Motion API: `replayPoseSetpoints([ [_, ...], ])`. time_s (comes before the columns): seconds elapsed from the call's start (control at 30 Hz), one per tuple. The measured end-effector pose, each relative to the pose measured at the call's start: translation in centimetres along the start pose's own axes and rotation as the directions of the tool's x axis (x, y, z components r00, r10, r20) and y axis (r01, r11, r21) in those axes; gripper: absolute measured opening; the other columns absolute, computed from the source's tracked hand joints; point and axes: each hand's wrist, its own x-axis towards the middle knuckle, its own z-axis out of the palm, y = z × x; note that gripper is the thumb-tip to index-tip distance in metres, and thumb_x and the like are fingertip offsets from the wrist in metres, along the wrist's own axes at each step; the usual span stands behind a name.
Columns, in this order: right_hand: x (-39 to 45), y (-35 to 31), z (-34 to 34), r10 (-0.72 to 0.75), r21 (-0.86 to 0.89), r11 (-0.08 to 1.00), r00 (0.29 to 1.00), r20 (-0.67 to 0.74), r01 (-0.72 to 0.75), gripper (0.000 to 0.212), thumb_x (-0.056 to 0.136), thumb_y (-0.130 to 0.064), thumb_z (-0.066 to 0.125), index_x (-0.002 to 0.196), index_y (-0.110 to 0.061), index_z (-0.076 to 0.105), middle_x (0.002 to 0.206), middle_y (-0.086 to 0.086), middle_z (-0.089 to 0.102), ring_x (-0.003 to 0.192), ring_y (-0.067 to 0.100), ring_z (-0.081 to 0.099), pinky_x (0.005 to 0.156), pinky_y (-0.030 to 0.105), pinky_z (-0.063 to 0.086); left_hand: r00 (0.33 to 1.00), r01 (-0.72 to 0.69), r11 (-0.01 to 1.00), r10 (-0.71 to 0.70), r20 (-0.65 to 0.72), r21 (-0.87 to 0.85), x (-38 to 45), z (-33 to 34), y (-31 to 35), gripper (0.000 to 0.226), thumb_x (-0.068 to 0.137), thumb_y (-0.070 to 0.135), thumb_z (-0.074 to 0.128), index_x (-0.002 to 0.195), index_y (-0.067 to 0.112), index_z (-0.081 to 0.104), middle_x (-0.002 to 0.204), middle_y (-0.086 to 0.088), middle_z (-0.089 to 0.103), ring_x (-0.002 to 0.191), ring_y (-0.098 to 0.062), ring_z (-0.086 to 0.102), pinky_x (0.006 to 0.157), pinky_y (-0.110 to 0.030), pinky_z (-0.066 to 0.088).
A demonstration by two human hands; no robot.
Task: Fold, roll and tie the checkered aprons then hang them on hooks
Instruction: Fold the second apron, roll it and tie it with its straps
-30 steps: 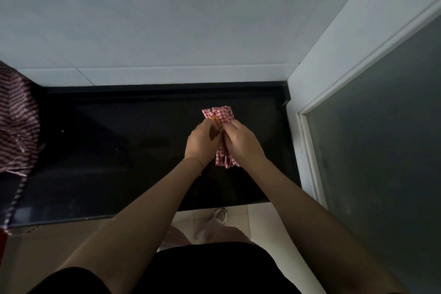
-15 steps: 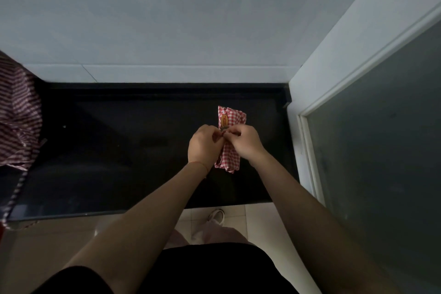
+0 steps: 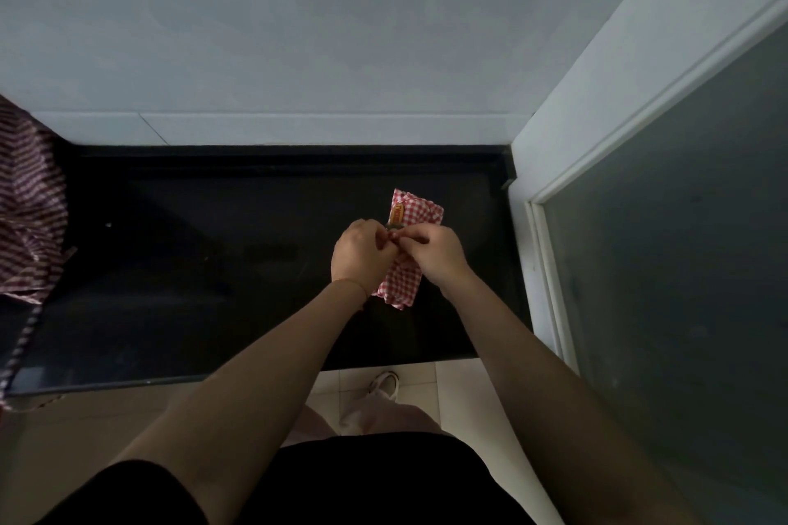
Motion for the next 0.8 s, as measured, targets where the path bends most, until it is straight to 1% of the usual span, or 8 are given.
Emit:
replayPoseSetpoints([
  [0.1, -0.4, 1.2, 0.6, -0.055, -0.030, 0.998, 0.986, -0.156, 0.051, 0.007, 0.091, -0.022, 0.069, 0.096, -0.016, 0.069, 0.096, -0.003, 0.069, 0.091, 0.011, 0.066, 0.087, 0.033, 0.055, 0.999, 0.051, 0.998, -0.051, 0.016, -0.042, 0.1, 0.0, 0.0, 0.015, 0.086, 0.018, 0.067, 0.076, 0.021, 0.056, 0.085, 0.004, 0.056, 0.070, -0.007, 0.051, 0.061, -0.017, 0.039],
  [0.17, -0.7, 1.6, 0.8, -0.084, -0.052, 0.996, 0.978, -0.193, 0.075, 0.005, 0.091, -0.020, 0.069, 0.090, -0.016, 0.066, 0.092, -0.004, 0.067, 0.088, 0.008, 0.064, 0.084, 0.030, 0.053, 0.996, 0.084, 0.994, -0.081, 0.042, -0.074, 0.1, 0.0, -0.1, 0.015, 0.086, 0.018, 0.068, 0.077, 0.021, 0.057, 0.083, 0.003, 0.058, 0.071, -0.008, 0.054, 0.062, -0.018, 0.041],
  [0.3, -0.9, 1.2, 1.1, -0.089, -0.045, 0.996, 0.976, -0.200, 0.081, 0.008, 0.093, -0.018, 0.066, 0.086, -0.019, 0.062, 0.091, -0.006, 0.064, 0.087, 0.005, 0.060, 0.080, 0.024, 0.048, 0.993, 0.103, 0.989, -0.096, 0.069, -0.108, 0.2, -0.1, -0.5, 0.012, 0.086, 0.020, 0.070, 0.080, 0.020, 0.060, 0.080, 0.004, 0.062, 0.070, -0.008, 0.058, 0.060, -0.018, 0.042],
  [0.43, -0.8, 1.2, 0.9, -0.057, -0.039, 0.998, 0.977, -0.204, 0.050, 0.009, 0.094, -0.018, 0.064, 0.086, -0.020, 0.061, 0.093, -0.004, 0.063, 0.088, 0.008, 0.061, 0.086, 0.030, 0.052, 0.993, 0.084, 0.993, -0.077, 0.087, -0.084, 0.3, -0.4, -0.7, 0.011, 0.085, 0.018, 0.070, 0.081, 0.019, 0.061, 0.078, 0.004, 0.062, 0.070, -0.009, 0.058, 0.062, -0.019, 0.045],
  [0.53, -0.9, 1.2, 0.6, -0.042, -0.003, 0.999, 0.975, -0.217, 0.042, 0.010, 0.094, -0.016, 0.063, 0.086, -0.019, 0.060, 0.095, -0.003, 0.063, 0.090, 0.010, 0.062, 0.088, 0.035, 0.054, 0.991, 0.100, 0.991, -0.091, 0.102, -0.084, 0.4, -0.5, -1.0, 0.009, 0.086, 0.018, 0.070, 0.082, 0.020, 0.062, 0.080, 0.004, 0.063, 0.074, -0.012, 0.061, 0.065, -0.022, 0.051],
  [0.67, -1.1, 1.1, 0.5, -0.039, -0.011, 0.999, 0.981, -0.190, 0.037, 0.010, 0.095, -0.016, 0.063, 0.086, -0.019, 0.059, 0.096, -0.002, 0.063, 0.091, 0.011, 0.062, 0.089, 0.037, 0.055, 0.987, 0.104, 0.993, -0.096, 0.126, -0.058, 0.6, -0.6, -1.2, 0.008, 0.086, 0.018, 0.069, 0.083, 0.020, 0.062, 0.083, 0.003, 0.063, 0.077, -0.014, 0.062, 0.069, -0.025, 0.054],
  [0.73, -1.0, 0.9, 0.3, -0.041, -0.033, 0.999, 0.985, -0.167, 0.036, 0.005, 0.095, -0.019, 0.063, 0.091, -0.018, 0.061, 0.098, -0.003, 0.063, 0.093, 0.012, 0.063, 0.087, 0.035, 0.055, 0.988, 0.075, 0.997, -0.072, 0.138, -0.017, 0.8, -0.8, -1.2, 0.009, 0.086, 0.021, 0.070, 0.084, 0.021, 0.061, 0.088, 0.003, 0.062, 0.078, -0.012, 0.061, 0.071, -0.028, 0.056],
  [0.8, -1.0, 0.5, -0.2, -0.033, -0.088, 0.996, 0.993, -0.111, 0.023, 0.006, 0.097, -0.024, 0.060, 0.099, -0.018, 0.062, 0.099, -0.005, 0.062, 0.094, 0.010, 0.062, 0.080, 0.026, 0.052, 0.994, -0.037, 0.999, 0.036, 0.103, 0.003, 0.8, -1.1, -1.0, 0.011, 0.085, 0.024, 0.070, 0.090, 0.023, 0.061, 0.093, 0.005, 0.059, 0.077, -0.010, 0.058, 0.069, -0.025, 0.054],
])
